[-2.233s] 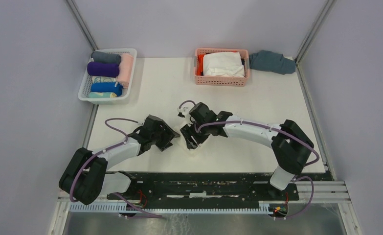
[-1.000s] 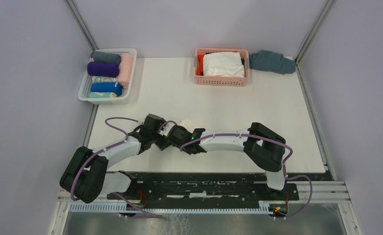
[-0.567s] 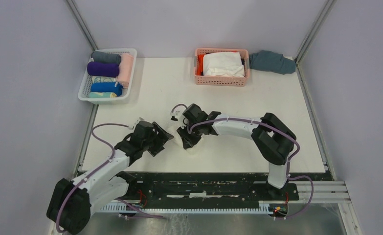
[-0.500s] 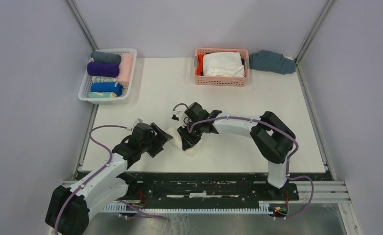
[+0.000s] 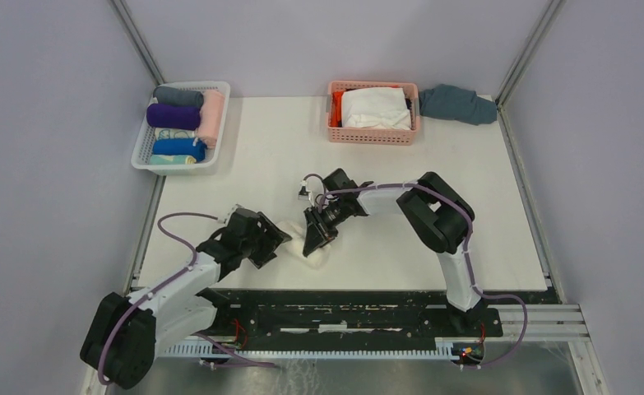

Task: Roll the towels
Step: Fold the towel at the center of the board.

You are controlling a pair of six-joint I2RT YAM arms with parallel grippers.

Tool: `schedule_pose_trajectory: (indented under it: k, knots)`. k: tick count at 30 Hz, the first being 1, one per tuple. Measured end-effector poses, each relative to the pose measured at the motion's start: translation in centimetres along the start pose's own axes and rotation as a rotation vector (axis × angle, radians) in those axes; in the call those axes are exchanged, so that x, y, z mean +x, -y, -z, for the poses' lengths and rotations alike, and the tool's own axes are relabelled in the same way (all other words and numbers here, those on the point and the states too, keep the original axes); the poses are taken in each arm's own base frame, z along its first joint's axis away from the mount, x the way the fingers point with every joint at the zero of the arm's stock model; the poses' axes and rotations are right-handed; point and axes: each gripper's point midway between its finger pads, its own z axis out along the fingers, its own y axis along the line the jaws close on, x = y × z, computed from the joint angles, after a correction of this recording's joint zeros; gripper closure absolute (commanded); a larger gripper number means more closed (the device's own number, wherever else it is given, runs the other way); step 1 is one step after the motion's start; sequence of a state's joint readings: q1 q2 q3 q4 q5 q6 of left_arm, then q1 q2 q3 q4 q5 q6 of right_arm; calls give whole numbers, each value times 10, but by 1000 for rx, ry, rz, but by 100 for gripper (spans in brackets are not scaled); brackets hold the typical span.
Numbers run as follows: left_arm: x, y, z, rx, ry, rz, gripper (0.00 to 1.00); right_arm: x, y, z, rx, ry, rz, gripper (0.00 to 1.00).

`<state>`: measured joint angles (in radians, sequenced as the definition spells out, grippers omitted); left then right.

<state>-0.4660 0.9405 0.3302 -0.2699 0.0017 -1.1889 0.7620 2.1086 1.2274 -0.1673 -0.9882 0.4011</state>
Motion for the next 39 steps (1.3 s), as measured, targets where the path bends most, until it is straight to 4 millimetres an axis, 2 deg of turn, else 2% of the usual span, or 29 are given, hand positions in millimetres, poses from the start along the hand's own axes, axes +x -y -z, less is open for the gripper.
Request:
schedule_pose_trajectory:
  k: [5,10,15,18,23,26,30,35,39]
  knots:
    - [-1,11,-14,-8,-22,0,28,-1,2,3,31,7,-13,53]
    - [-3,24,-27,4,-39,0,29,-4,4,16,202,54,59,42]
    - [-4,31,-33,30,-37,0,29,-6,-1,44,466,128,197,38]
    - [-4,31,-35,34,-37,0,29,-11,-14,58,612,177,317,38]
    - [-3,32,-36,40,-40,0,29,-14,-47,55,766,223,557,38]
    - [-3,33,-36,41,-40,0,29,-9,-53,45,837,210,661,38]
    - [-4,33,-36,41,-40,0,28,-6,-38,36,929,166,718,39]
    - [-4,34,-36,42,-40,-1,25,-2,9,28,1060,73,713,39]
    - [-5,37,-38,43,-42,-1,23,-5,22,29,1113,68,724,42]
